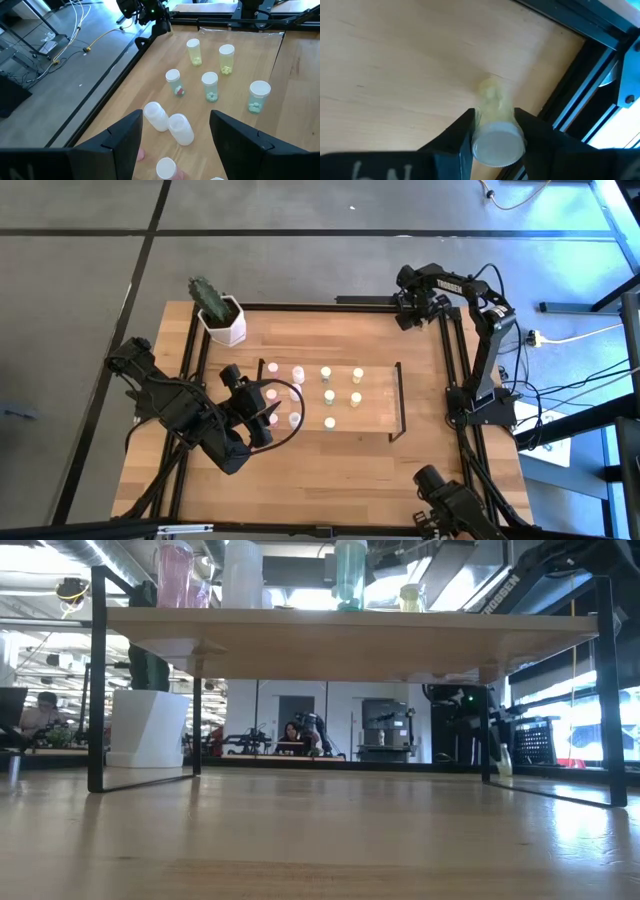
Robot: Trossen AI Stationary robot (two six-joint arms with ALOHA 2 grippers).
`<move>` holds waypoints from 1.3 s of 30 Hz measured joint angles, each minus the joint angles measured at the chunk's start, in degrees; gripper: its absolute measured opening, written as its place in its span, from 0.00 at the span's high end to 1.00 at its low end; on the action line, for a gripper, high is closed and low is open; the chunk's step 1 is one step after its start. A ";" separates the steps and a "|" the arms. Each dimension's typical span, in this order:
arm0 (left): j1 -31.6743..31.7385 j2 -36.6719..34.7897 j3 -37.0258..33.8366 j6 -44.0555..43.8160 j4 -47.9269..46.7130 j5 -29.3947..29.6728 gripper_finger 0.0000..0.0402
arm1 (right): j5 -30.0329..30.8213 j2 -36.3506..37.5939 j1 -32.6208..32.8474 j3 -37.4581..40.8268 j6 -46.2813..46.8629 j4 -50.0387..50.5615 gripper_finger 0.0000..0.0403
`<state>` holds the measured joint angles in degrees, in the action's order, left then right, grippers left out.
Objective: Pick and place medicine bottles onto shelf by color
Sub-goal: Put the yellow pill bottle on the shelf aligned with the other yellow pill bottles
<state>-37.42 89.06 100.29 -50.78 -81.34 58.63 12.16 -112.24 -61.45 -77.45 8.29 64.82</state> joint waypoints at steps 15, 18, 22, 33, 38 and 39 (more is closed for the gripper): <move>-0.01 0.01 0.00 0.00 0.02 0.01 0.44 | 2.25 4.87 1.10 -4.43 -5.23 3.57 0.68; -0.01 0.02 0.00 0.01 0.00 0.01 0.44 | 5.00 8.43 2.57 -5.38 -5.99 4.96 0.68; 0.01 0.00 0.00 0.00 0.01 0.00 0.44 | 5.16 14.31 5.32 -5.77 -6.00 5.61 0.68; 0.01 0.00 0.00 0.35 0.00 0.00 0.44 | 6.36 34.00 16.18 -5.79 -4.04 8.01 0.68; 0.01 0.00 0.00 0.35 0.01 0.01 0.44 | 6.25 42.17 24.48 -5.81 -2.78 9.70 0.68; 0.01 0.00 0.00 0.35 0.00 0.01 0.44 | 6.25 43.65 26.49 -5.81 -2.40 9.95 0.68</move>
<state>-37.41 89.06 100.29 -50.43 -81.34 58.64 18.41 -68.59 -34.97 -83.26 5.89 74.76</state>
